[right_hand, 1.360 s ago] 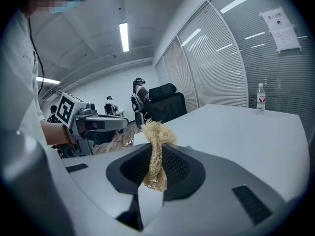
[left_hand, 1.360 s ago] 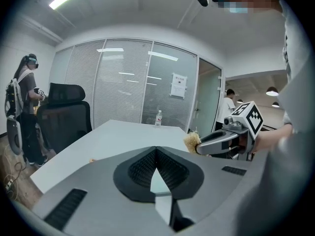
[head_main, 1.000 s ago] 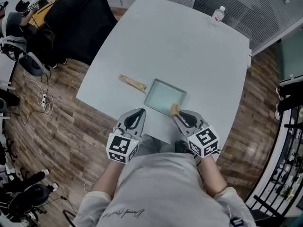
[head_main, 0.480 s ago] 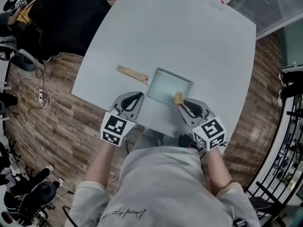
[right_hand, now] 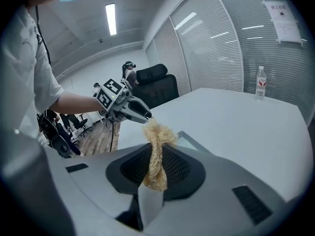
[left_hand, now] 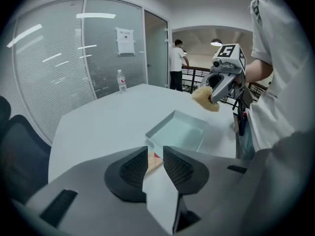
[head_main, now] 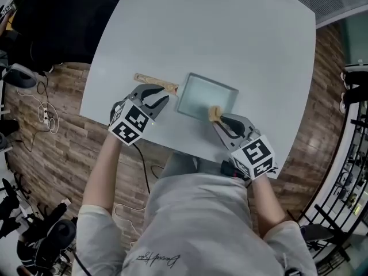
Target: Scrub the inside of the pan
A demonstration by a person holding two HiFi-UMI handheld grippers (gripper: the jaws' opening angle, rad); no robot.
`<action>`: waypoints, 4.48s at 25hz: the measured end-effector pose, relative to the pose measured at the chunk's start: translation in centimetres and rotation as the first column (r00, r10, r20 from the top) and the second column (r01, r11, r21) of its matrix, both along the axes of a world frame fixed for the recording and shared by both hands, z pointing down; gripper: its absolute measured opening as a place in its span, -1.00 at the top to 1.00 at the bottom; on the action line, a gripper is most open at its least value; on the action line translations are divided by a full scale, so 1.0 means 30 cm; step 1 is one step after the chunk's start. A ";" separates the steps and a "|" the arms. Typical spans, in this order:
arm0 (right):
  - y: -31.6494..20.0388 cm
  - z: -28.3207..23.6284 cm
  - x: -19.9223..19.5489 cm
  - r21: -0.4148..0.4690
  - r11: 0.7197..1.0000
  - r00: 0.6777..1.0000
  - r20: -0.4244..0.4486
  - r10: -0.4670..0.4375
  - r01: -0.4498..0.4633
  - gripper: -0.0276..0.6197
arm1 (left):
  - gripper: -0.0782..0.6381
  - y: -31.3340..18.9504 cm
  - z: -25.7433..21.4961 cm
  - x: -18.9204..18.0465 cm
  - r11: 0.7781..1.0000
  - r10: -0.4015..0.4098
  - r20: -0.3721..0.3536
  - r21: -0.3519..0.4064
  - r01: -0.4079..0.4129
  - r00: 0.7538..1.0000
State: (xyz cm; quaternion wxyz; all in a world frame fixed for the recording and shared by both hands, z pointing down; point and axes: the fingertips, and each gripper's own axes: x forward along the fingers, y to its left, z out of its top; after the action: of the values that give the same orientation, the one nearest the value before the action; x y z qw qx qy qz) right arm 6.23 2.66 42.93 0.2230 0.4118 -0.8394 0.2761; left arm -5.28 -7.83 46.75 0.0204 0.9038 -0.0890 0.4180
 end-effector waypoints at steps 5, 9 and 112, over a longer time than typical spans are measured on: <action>0.007 0.027 -0.013 -0.025 1.000 1.000 -0.003 0.011 -0.011 0.68 | 0.36 -0.069 0.124 -0.030 0.986 0.155 0.160 0.030 -0.162 0.975; 0.012 0.038 -0.016 -0.033 0.999 1.000 -0.013 0.015 -0.015 0.68 | 0.24 -0.084 0.197 -0.053 0.924 0.351 0.317 0.038 -0.381 0.881; -0.006 0.459 -0.043 -0.514 0.546 0.338 -0.445 -0.829 0.662 0.68 | 0.38 0.099 0.239 -0.023 0.922 0.378 0.462 -0.111 -0.371 0.802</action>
State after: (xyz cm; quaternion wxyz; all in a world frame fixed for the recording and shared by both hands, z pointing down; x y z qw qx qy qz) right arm 4.95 2.47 56.71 0.6464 0.0141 -0.7585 0.0807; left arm -5.96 -4.86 53.91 -0.0778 0.7731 0.0922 0.6228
